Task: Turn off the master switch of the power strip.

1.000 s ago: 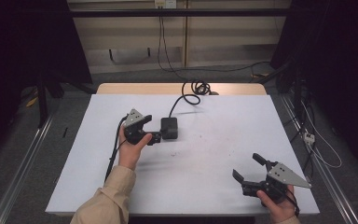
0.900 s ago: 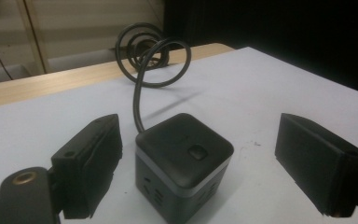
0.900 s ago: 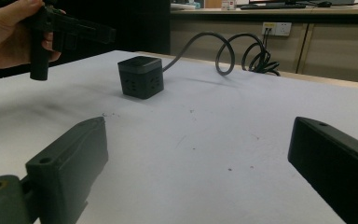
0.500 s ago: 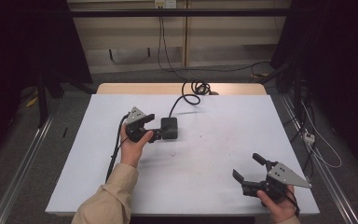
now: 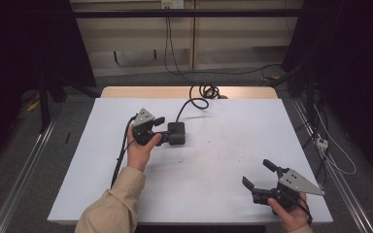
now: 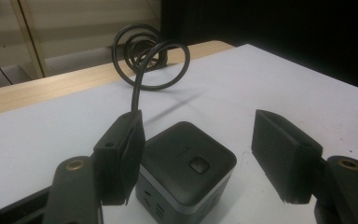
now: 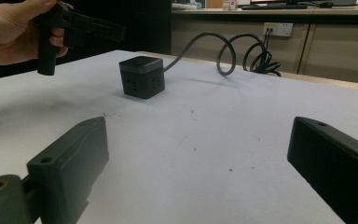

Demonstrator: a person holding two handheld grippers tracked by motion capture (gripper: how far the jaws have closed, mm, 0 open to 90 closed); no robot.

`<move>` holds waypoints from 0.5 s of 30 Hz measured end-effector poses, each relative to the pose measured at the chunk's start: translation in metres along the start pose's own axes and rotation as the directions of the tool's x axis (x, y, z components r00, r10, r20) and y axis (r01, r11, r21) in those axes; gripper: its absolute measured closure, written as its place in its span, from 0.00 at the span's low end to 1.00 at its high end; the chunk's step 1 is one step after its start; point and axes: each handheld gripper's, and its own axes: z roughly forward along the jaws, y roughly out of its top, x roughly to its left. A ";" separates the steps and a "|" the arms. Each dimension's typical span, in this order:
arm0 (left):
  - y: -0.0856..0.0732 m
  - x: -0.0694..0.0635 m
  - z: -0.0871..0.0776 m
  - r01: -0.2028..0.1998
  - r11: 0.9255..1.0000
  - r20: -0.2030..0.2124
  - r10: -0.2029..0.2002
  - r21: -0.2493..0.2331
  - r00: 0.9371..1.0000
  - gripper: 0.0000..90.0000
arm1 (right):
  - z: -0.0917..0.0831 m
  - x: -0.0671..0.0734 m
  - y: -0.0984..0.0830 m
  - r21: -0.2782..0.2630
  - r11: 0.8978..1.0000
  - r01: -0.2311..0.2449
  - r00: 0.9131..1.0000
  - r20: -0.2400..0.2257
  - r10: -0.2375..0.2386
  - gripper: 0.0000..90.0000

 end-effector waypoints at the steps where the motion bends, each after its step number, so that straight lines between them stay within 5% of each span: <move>1: 0.000 0.000 0.000 0.000 1.000 -0.002 0.000 -0.001 1.000 0.39 | 0.000 0.000 0.000 0.001 1.000 0.000 1.000 0.001 0.000 0.05; 15: -0.001 0.005 0.003 0.018 1.000 -0.002 -0.018 0.012 1.000 0.52 | 0.000 0.000 0.000 -0.002 1.000 0.000 1.000 0.000 0.000 0.05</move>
